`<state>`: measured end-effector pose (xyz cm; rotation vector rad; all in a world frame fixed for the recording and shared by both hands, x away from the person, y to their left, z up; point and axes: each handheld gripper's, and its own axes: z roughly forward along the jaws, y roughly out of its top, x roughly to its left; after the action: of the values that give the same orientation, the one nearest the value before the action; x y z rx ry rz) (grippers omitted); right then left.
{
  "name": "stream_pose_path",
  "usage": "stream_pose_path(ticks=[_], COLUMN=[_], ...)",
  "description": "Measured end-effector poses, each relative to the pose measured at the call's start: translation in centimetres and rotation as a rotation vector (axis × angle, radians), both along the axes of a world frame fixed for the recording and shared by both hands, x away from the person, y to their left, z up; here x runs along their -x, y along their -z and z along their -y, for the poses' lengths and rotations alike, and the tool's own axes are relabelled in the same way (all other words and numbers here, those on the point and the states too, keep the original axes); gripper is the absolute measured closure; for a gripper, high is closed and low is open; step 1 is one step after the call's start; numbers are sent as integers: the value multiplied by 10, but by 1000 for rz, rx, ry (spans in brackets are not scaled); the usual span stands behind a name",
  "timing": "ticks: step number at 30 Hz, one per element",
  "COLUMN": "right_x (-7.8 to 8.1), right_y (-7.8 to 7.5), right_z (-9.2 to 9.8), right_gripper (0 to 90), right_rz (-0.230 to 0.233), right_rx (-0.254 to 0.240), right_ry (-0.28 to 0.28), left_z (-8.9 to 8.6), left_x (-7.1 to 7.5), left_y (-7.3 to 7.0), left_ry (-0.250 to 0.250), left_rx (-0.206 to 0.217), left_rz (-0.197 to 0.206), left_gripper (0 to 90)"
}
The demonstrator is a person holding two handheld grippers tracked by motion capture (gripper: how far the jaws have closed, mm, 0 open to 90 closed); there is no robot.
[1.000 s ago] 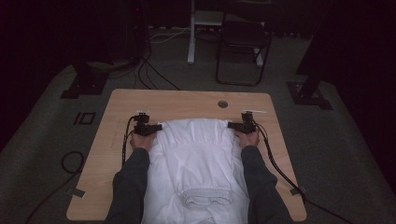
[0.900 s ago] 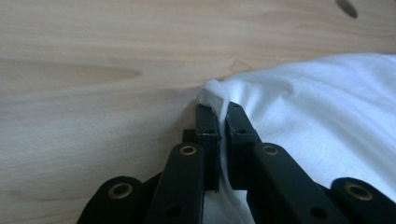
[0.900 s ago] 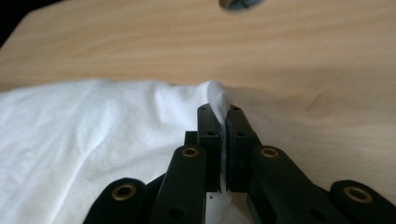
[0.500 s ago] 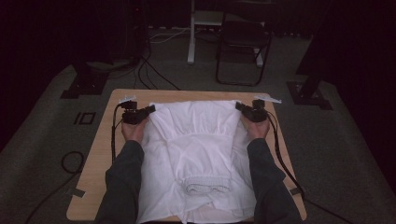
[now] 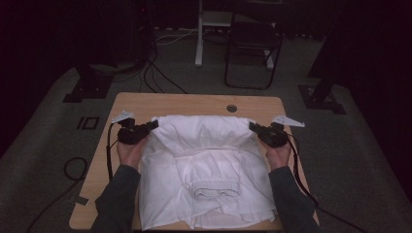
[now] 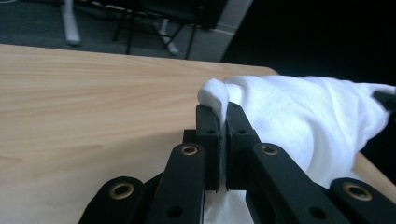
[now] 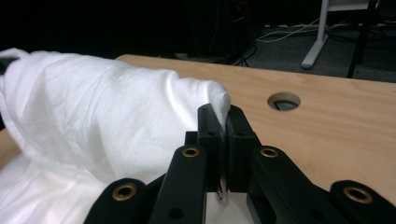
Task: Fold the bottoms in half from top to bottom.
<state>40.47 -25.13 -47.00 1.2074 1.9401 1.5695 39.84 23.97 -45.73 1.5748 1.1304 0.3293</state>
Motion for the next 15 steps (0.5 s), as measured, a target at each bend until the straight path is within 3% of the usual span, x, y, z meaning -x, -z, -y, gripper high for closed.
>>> stream_pose_path(ticks=[1, 4, 7, 11, 15], right_x=[10, 29, 47, 66, 82], right_y=[1, 7, 18, 35, 54], right_z=[2, 7, 12, 16, 15], right_gripper=[873, 872, 870, 868, 867], right_rz=[-2, -6, -34, -78, -119], right_rx=[-8, -7, 12, 26, 70], right_ry=[-7, -13, -28, -44, -41], left_z=[2, 6, 5, 4, 5], left_x=[15, 38, 58, 78, 92], left_y=[-1, 0, 9, 31, 58], left_ry=[17, 42, 60, 68, 60], left_rx=[-7, -15, -30, -30, -15], left_rz=[12, 28, 16, -45, -106], left_gripper=[873, 872, 870, 868, 865])
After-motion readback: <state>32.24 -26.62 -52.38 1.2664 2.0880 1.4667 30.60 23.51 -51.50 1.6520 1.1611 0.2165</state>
